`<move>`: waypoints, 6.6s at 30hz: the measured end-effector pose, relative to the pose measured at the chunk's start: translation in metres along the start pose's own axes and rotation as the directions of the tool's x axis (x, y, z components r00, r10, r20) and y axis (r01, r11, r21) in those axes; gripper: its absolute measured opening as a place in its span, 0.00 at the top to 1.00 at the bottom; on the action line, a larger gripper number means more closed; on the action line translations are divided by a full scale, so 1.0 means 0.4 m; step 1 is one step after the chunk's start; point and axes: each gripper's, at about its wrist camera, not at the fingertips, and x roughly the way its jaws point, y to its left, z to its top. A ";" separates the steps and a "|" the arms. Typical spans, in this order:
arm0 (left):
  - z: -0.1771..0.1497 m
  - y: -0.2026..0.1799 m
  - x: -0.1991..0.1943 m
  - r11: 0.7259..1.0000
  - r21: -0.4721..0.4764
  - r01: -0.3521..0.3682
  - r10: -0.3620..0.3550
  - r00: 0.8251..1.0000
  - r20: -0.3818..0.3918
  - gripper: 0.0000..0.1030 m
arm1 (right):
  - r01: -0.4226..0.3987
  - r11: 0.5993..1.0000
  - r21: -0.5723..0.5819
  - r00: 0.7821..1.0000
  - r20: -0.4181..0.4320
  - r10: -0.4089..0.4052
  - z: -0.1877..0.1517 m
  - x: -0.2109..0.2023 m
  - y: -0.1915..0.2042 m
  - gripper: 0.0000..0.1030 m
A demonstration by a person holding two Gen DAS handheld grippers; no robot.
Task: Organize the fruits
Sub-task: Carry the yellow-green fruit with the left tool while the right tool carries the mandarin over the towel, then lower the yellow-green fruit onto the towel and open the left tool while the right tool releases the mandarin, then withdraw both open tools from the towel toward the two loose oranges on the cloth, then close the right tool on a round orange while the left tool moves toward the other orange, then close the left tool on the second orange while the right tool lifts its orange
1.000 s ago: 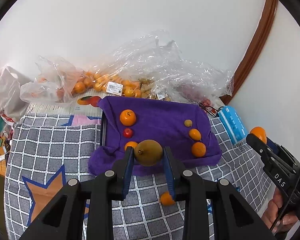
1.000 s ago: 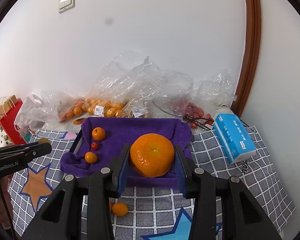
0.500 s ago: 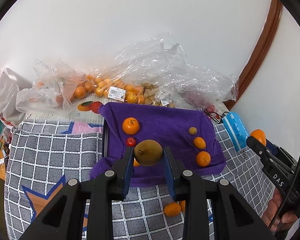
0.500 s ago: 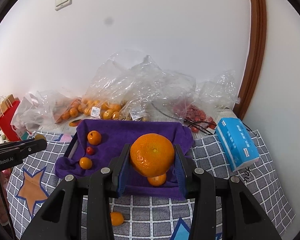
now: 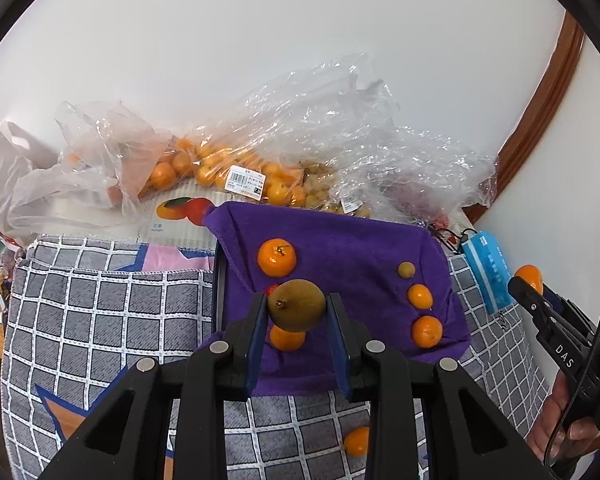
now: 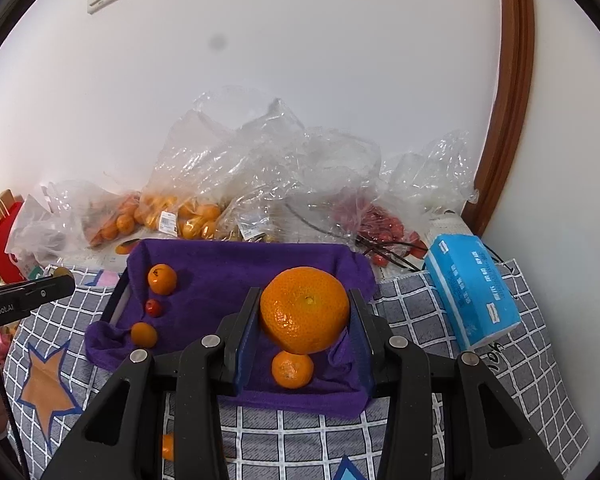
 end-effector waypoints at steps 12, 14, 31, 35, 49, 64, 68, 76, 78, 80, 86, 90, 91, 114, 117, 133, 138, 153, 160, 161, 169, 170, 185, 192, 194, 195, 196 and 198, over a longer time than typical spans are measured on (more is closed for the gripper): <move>0.018 0.009 0.068 1.000 0.001 -0.019 0.019 0.999 -0.037 0.73 | -0.018 1.000 -0.011 0.999 -0.029 0.018 0.013 0.087 -0.005 0.60; 0.017 0.018 0.082 1.000 -0.003 -0.024 0.024 0.999 -0.046 0.73 | -0.014 1.000 -0.014 1.000 -0.028 0.014 0.017 0.098 -0.010 0.60; -0.002 0.061 0.204 0.999 -0.023 -0.046 0.042 0.989 -0.141 0.73 | 0.003 1.000 -0.018 0.996 -0.085 -0.005 0.022 0.232 -0.044 0.60; -0.012 0.069 0.231 0.998 -0.030 -0.050 0.044 0.985 -0.167 0.73 | 0.001 1.000 -0.015 0.994 -0.108 -0.003 0.025 0.279 -0.052 0.60; -0.041 0.085 0.275 0.998 -0.037 -0.052 0.042 0.972 -0.231 0.73 | 0.006 0.999 -0.033 0.984 -0.176 -0.012 -0.012 0.403 -0.054 0.60; -0.049 0.058 0.296 1.000 -0.015 -0.011 0.006 0.963 -0.268 0.73 | 0.010 0.999 -0.044 0.992 -0.127 -0.016 -0.012 0.335 -0.048 0.41; -0.053 0.042 0.291 1.000 -0.006 -0.001 0.000 0.961 -0.276 0.68 | 0.014 0.998 -0.061 0.996 -0.092 -0.020 -0.011 0.268 -0.037 0.41; -0.058 0.024 0.196 1.000 0.004 -0.007 0.008 0.976 -0.218 0.62 | 0.039 0.997 -0.061 0.997 -0.059 -0.043 -0.052 0.143 -0.006 0.41; -0.064 0.026 0.164 1.000 0.005 -0.013 0.013 0.980 -0.200 0.62 | 0.015 0.999 -0.048 0.997 -0.075 -0.018 -0.067 0.120 -0.003 0.41; -0.077 0.030 0.130 1.000 0.010 -0.023 0.025 0.983 -0.184 0.62 | -0.017 0.999 -0.031 0.995 -0.096 0.014 -0.083 0.099 0.005 0.41; -0.121 0.050 0.064 1.000 0.000 -0.030 0.029 0.987 -0.161 0.62 | -0.075 0.996 -0.042 0.989 -0.129 0.069 -0.158 0.046 0.058 0.44; -0.153 0.061 0.027 1.000 -0.004 -0.030 0.029 0.988 -0.150 0.62 | -0.111 0.993 -0.049 0.982 -0.160 0.102 -0.207 0.027 0.093 0.52; -0.159 0.063 0.022 0.999 -0.007 -0.033 0.031 0.988 -0.150 0.62 | -0.118 0.992 -0.053 0.980 -0.167 0.107 -0.219 0.023 0.103 0.53; -0.304 0.103 0.039 0.995 -0.042 -0.089 0.079 0.977 -0.199 0.62 | -0.182 0.981 -0.069 0.955 -0.251 0.159 -0.358 0.062 0.156 0.53; -0.312 0.107 0.047 0.993 -0.045 -0.106 0.096 0.976 -0.197 0.62 | -0.191 0.979 -0.067 0.953 -0.252 0.169 -0.355 0.067 0.156 0.53; -0.347 0.112 0.059 0.990 -0.018 -0.138 0.133 0.978 -0.162 0.62 | -0.229 0.968 -0.099 0.939 -0.284 0.193 -0.380 0.094 0.182 0.53; -0.356 0.104 0.059 0.989 0.025 -0.147 0.149 0.977 -0.153 0.62 | -0.206 0.974 -0.100 0.953 -0.248 0.176 -0.392 0.101 0.186 0.62; -0.388 0.072 0.053 0.976 0.053 -0.212 0.216 0.973 -0.086 0.58 | -0.185 0.978 -0.095 0.970 -0.178 0.166 -0.414 0.083 0.171 0.67; -0.373 0.045 0.058 0.993 0.037 -0.112 0.116 0.984 -0.132 0.65 | -0.128 0.989 -0.079 0.976 -0.186 0.111 -0.420 0.068 0.120 0.67; -0.369 0.037 0.061 0.995 0.034 -0.097 0.101 0.985 -0.137 0.65 | -0.115 0.991 -0.069 0.977 -0.187 0.101 -0.419 0.064 0.103 0.67; -0.356 -0.047 0.084 0.997 0.080 -0.008 0.022 0.984 -0.175 0.60 | -0.038 0.999 -0.017 0.982 -0.188 0.034 -0.422 0.037 0.005 0.67; -0.355 -0.055 0.085 0.997 0.083 -0.006 0.021 0.983 -0.180 0.60 | -0.035 0.999 -0.009 0.982 -0.187 0.033 -0.421 0.034 -0.002 0.67; -0.339 -0.156 0.110 0.986 0.151 0.075 -0.042 0.976 -0.212 0.46 | -0.008 1.000 0.030 0.985 -0.172 0.013 -0.413 -0.005 -0.057 0.67; -0.344 -0.176 0.140 0.982 0.175 0.065 -0.022 0.971 -0.238 0.48 | 0.001 0.999 0.035 0.983 -0.182 0.005 -0.414 -0.001 -0.068 0.67; -0.344 -0.179 0.147 0.982 0.177 0.068 -0.022 0.969 -0.247 0.50 | 0.002 0.999 0.035 0.983 -0.186 0.004 -0.413 0.004 -0.069 0.67; -0.345 -0.183 0.150 0.981 0.181 0.069 -0.022 0.968 -0.250 0.52 | 0.002 0.999 0.034 0.982 -0.189 0.004 -0.412 0.007 -0.069 0.67; -0.345 -0.186 0.152 0.980 0.187 0.069 -0.021 0.968 -0.250 0.53 | 0.003 0.999 0.033 0.982 -0.191 0.004 -0.411 0.009 -0.069 0.67; -0.347 -0.195 0.154 0.978 0.202 0.061 -0.009 0.968 -0.250 0.56 | 0.005 0.999 0.032 0.981 -0.193 0.001 -0.410 0.011 -0.069 0.67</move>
